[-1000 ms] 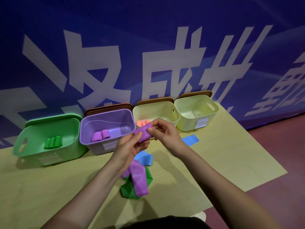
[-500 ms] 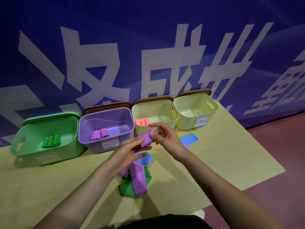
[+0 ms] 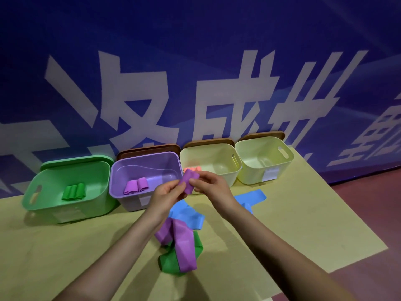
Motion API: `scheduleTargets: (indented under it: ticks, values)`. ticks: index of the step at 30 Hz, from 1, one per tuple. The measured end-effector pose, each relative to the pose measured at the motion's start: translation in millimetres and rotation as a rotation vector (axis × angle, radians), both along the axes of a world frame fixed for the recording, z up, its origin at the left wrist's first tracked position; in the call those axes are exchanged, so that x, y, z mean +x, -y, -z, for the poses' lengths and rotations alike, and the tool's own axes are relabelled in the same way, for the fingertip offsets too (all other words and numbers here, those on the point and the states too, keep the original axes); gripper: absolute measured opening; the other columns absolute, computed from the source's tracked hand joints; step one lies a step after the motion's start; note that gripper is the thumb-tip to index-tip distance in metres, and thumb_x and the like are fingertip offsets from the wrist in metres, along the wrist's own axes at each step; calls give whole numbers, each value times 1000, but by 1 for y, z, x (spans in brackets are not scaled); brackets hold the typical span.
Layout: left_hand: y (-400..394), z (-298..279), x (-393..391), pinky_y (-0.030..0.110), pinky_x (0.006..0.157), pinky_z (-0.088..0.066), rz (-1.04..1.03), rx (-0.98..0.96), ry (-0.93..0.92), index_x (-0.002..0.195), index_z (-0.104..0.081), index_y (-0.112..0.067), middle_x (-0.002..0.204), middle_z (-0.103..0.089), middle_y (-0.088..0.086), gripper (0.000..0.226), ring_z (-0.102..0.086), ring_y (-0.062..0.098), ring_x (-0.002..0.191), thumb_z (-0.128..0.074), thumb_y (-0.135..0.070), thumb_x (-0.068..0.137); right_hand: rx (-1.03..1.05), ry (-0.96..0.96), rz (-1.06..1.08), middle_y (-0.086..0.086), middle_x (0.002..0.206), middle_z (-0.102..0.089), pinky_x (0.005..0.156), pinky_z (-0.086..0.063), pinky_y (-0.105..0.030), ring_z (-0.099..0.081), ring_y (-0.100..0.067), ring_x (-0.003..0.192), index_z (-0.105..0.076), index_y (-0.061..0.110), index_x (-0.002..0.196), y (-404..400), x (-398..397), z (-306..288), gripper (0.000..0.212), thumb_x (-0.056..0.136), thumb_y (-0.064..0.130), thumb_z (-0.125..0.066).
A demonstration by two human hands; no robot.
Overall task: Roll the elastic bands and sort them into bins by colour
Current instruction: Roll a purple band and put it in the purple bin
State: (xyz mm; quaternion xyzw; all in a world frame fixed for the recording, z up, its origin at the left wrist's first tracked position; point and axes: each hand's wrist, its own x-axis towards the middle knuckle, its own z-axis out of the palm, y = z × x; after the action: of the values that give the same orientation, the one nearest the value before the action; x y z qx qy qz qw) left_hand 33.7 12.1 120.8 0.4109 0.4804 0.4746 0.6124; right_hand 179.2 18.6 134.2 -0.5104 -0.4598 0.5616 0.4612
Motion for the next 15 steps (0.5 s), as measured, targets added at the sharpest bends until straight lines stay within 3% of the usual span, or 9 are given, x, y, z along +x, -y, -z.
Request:
scheduleTargets:
  ticks: [3, 6, 8, 11, 15]
  values:
    - [-6, 12, -9, 23, 75, -55, -152, -22, 84, 105, -64, -15, 85, -73, 2, 19, -68, 15, 79, -57, -4, 92, -80, -80, -31, -7, 76, -64, 71, -48, -24, -58, -13, 65, -70, 9, 85, -12, -18, 4, 3, 86, 7, -67]
    - [-11, 23, -23, 25, 73, -53, -222, -25, 107, 106, -62, -9, 89, -70, 9, 17, -66, 20, 80, -58, -4, 91, -116, -62, -85, -8, 72, -61, 71, -48, -29, -55, -15, 63, -68, 9, 79, -28, -36, 11, 8, 86, 7, -66]
    - [-18, 27, -35, 21, 65, -54, -210, -55, 76, 102, -62, -11, 90, -69, 10, 14, -66, 16, 74, -58, -5, 91, -109, 64, -89, -5, 65, -57, 63, -45, -23, -52, -11, 58, -63, 11, 72, -42, -50, 17, 15, 87, 8, -66]
    - [-43, 29, -67, 21, 66, -49, -231, -74, -96, 103, -61, -15, 94, -66, 6, 11, -63, 14, 78, -58, -10, 93, -118, 237, -65, 0, 58, -52, 56, -41, -20, -48, -3, 46, -54, 14, 66, -72, -72, 26, 26, 89, 7, -63]
    - [-81, 38, -125, 25, 71, -41, -443, -17, -425, 102, -64, -11, 92, -63, 2, 11, -57, 18, 88, -59, -11, 92, -183, 452, -49, -4, 60, -48, 58, -42, -30, -49, -17, 59, -47, 15, 61, -122, -96, 39, 33, 93, 15, -59]
